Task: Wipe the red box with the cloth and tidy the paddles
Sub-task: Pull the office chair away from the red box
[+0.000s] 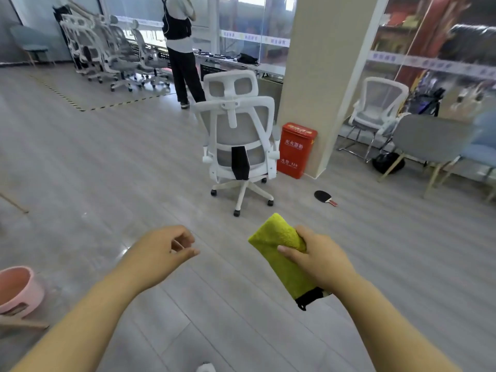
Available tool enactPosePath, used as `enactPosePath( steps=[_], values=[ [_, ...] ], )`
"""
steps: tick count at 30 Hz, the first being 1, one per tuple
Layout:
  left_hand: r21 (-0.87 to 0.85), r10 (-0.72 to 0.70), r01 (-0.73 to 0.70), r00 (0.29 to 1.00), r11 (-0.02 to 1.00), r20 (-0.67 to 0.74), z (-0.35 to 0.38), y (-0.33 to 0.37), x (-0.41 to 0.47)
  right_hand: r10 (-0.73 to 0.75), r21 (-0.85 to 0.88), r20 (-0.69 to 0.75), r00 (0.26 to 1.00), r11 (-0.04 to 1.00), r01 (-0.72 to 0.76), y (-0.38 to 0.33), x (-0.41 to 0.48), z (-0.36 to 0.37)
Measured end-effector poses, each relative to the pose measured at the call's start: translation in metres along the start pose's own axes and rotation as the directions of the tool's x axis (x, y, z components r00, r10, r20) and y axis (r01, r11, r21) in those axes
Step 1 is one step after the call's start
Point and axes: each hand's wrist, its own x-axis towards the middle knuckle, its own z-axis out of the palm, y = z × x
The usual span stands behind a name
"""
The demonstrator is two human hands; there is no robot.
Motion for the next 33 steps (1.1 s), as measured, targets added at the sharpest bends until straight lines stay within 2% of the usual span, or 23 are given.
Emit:
enactPosePath(
  steps=[12, 20, 33],
  values=[
    [0.054, 0.052, -0.052, 0.999, 0.997, 0.000, -0.063, -0.031, 0.239, -0.003, -0.062, -0.114, 0.993, 0.998, -0.005, -0.036, 0.225, -0.031],
    [0.112, 0.060, -0.064, 0.997, 0.992, 0.043, -0.058, -0.035, 0.374, 0.014, -0.091, -0.067, 0.998, 0.996, -0.020, -0.012, 0.348, -0.046],
    [0.042, -0.034, 0.037, 0.998, 0.998, -0.056, -0.040, -0.015, 0.597, -0.097, -0.172, 0.037, 0.995, 0.980, 0.102, 0.025, 0.600, -0.103]
  ],
)
